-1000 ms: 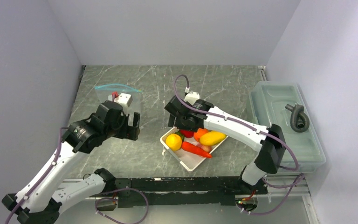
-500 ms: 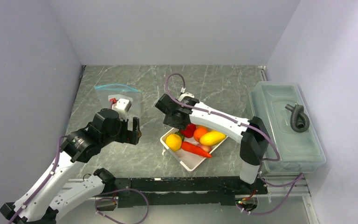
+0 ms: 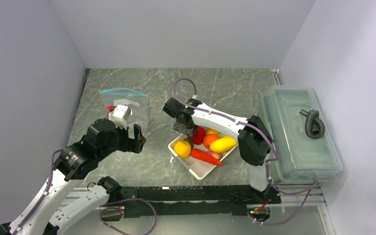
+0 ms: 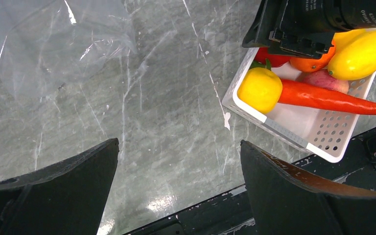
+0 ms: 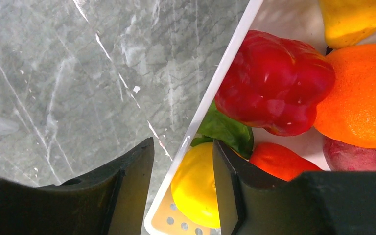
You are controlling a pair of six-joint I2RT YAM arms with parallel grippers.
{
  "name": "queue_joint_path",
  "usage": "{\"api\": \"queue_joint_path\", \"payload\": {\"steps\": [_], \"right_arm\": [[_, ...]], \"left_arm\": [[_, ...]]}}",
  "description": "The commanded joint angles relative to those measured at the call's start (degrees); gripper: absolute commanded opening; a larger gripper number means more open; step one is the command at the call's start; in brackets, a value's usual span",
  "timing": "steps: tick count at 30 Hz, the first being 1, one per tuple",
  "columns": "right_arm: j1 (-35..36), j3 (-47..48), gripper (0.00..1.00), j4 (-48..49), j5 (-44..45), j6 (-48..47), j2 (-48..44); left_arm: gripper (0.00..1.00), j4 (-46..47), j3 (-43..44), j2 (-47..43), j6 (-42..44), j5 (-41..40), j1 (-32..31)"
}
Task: Place the food in the zip-top bag and seal the zipper
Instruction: Adjust the bin at the center of the board.
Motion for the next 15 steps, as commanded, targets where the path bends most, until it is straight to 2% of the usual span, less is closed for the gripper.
{"api": "queue_joint_path", "payload": {"steps": [1,15], "right_arm": [[-0.9,3.3,0.5,-1.4,-0.4,1.7,1.3],[-1.8,5.2,0.29,-2.6,0.6,1.1,4.2]], "left_arm": [[0.99,2.5,-0.6,-0.6,0.7,-0.3,-0.2],[0.99,2.8,-0.8,-1.6,0.8,-0.2,-0.2]]}}
